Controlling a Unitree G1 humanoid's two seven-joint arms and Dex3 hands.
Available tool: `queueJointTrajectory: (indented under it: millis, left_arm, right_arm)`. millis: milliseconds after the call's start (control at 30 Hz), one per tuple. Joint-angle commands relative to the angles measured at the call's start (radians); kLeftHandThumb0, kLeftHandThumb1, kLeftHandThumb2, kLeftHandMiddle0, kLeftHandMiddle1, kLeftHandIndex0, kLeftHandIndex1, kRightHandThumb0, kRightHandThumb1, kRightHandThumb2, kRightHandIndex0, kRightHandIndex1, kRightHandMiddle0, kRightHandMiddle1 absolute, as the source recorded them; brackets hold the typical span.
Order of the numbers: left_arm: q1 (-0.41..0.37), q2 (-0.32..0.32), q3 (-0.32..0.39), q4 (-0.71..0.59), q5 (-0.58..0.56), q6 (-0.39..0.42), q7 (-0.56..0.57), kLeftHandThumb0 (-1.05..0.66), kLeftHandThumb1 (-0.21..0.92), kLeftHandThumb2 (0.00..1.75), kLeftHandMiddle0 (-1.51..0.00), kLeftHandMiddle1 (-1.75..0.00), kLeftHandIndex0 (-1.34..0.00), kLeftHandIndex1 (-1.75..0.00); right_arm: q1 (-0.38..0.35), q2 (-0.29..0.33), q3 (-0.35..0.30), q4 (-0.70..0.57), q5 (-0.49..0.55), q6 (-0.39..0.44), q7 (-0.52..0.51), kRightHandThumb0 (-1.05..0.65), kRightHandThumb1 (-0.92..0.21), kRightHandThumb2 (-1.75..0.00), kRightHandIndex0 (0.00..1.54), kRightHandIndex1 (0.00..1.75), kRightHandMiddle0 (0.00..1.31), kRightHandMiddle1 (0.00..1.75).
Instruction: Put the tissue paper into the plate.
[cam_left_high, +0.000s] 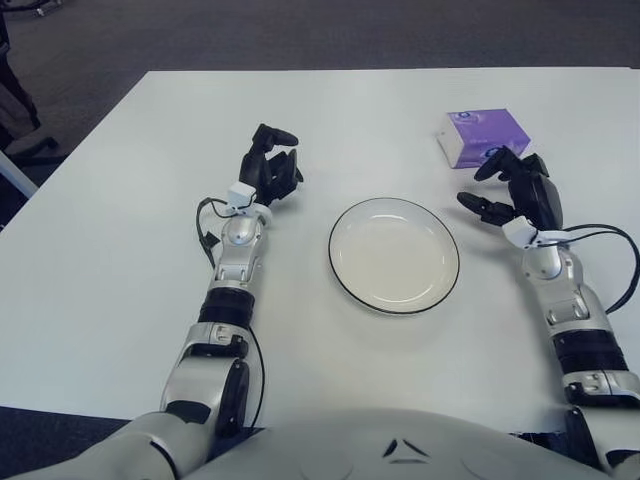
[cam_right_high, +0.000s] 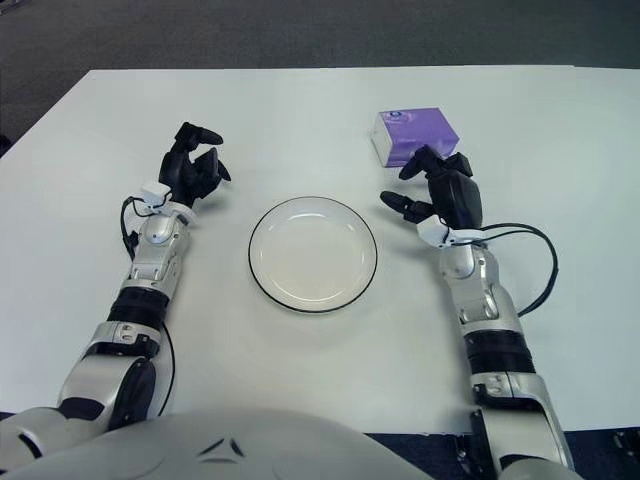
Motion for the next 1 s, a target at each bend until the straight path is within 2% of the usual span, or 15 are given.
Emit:
queueJointTrajectory:
  millis: [0,100,233,533,733,833,900,967]
  left_arm:
    - [0.143,-0.025,-0.001,0.071,0.002,0.006,0.015,-0.36,0.77,0.71,-0.84,-1.75,-0.29,-1.75]
    - [0.140,-0.025,0.000,0.076,0.002,0.005,0.016,-0.36,0.77,0.71,-0.84,-1.75,-0.29,-1.75]
    - [0.136,-0.024,0.001,0.082,0.002,0.001,0.016,-0.36,0.77,0.71,-0.84,-1.75,-0.29,-1.75]
    - [0.129,-0.023,0.001,0.098,0.000,-0.009,0.016,-0.37,0.77,0.72,-0.84,-1.75,-0.29,-1.75]
    - [0.127,-0.023,0.002,0.104,0.000,-0.014,0.017,-0.37,0.77,0.72,-0.84,-1.75,-0.29,-1.75]
    - [0.127,-0.024,0.002,0.106,0.000,-0.017,0.017,-0.37,0.77,0.72,-0.84,-1.75,-0.29,-1.75]
    - [0.126,-0.024,0.002,0.108,0.000,-0.020,0.016,-0.37,0.77,0.72,-0.84,-1.75,-0.30,-1.75]
    - [0.126,-0.023,0.002,0.110,0.000,-0.022,0.016,-0.37,0.77,0.72,-0.84,-1.75,-0.30,-1.75]
  right_arm:
    - [-0.007,-0.072,-0.022,-0.072,-0.024,-0.016,0.029,-0.36,-0.92,-0.33,0.63,1.75,0.40,1.54]
    - [-0.027,-0.126,-0.021,-0.063,-0.080,-0.061,-0.011,-0.36,-0.92,-0.33,0.62,1.75,0.40,1.54]
    - [-0.044,-0.159,-0.015,-0.058,-0.118,-0.082,-0.031,-0.36,-0.92,-0.33,0.62,1.75,0.40,1.55]
    - [-0.115,-0.274,-0.003,-0.011,-0.130,-0.125,0.044,-0.36,-0.92,-0.34,0.56,1.70,0.39,1.55]
    - [-0.156,-0.310,0.012,0.004,-0.148,-0.114,0.083,-0.36,-0.92,-0.34,0.54,1.51,0.38,1.55]
    - [-0.181,-0.321,0.028,0.026,-0.176,-0.106,0.081,-0.35,-0.92,-0.37,0.54,1.36,0.36,1.57]
    - [-0.203,-0.326,0.041,0.050,-0.192,-0.108,0.077,-0.35,-0.92,-0.39,0.53,1.20,0.33,1.60]
    - [-0.230,-0.332,0.057,0.084,-0.203,-0.123,0.072,-0.35,-0.92,-0.42,0.53,0.92,0.29,1.63]
